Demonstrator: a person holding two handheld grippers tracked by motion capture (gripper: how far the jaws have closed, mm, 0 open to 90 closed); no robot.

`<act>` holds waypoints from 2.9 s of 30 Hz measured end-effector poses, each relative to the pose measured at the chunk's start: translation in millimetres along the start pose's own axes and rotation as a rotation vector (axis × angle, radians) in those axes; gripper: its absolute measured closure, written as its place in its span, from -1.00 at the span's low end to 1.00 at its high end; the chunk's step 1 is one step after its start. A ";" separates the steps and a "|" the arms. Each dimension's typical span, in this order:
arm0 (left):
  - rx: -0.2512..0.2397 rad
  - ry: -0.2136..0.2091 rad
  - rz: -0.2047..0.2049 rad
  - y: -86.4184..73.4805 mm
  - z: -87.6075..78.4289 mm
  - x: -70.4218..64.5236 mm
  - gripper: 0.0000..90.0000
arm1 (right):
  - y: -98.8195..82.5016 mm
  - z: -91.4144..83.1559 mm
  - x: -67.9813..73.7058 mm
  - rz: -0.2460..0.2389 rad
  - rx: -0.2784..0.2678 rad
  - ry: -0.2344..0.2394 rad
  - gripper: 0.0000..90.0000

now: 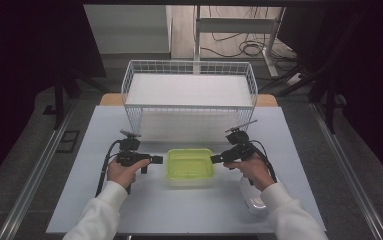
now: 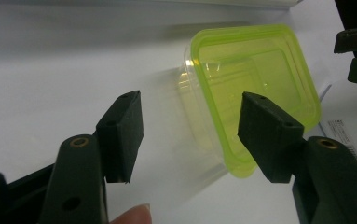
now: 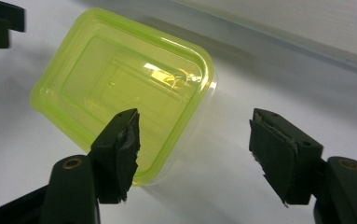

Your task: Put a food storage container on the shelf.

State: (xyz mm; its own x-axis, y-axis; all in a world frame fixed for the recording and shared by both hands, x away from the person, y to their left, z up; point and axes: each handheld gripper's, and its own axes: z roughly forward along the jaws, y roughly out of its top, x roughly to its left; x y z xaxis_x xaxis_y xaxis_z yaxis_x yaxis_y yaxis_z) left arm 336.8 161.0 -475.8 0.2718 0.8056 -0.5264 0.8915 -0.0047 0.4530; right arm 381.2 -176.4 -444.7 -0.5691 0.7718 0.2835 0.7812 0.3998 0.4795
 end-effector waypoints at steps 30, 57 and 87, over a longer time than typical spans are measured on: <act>0.089 -0.147 -0.056 3.5 39.7 6.4 0.46 | -2.1 36.7 -10.0 0.193 0.071 0.105 0.32; -0.005 -0.211 -0.020 -4.8 13.5 -4.3 0.77 | -11.2 14.9 -5.2 0.222 -0.014 0.228 0.72; -0.156 -0.196 0.152 6.2 -38.7 -49.9 0.76 | -7.0 -42.4 14.9 0.037 -0.204 0.211 0.71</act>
State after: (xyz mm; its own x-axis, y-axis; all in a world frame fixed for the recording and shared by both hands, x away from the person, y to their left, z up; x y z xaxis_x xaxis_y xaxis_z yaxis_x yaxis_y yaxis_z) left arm 314.8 143.7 -418.9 0.4766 0.6728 -0.5658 0.7725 -0.0133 0.6349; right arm 356.3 -188.6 -408.5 -0.5984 0.6558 0.4604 0.7470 0.2487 0.6166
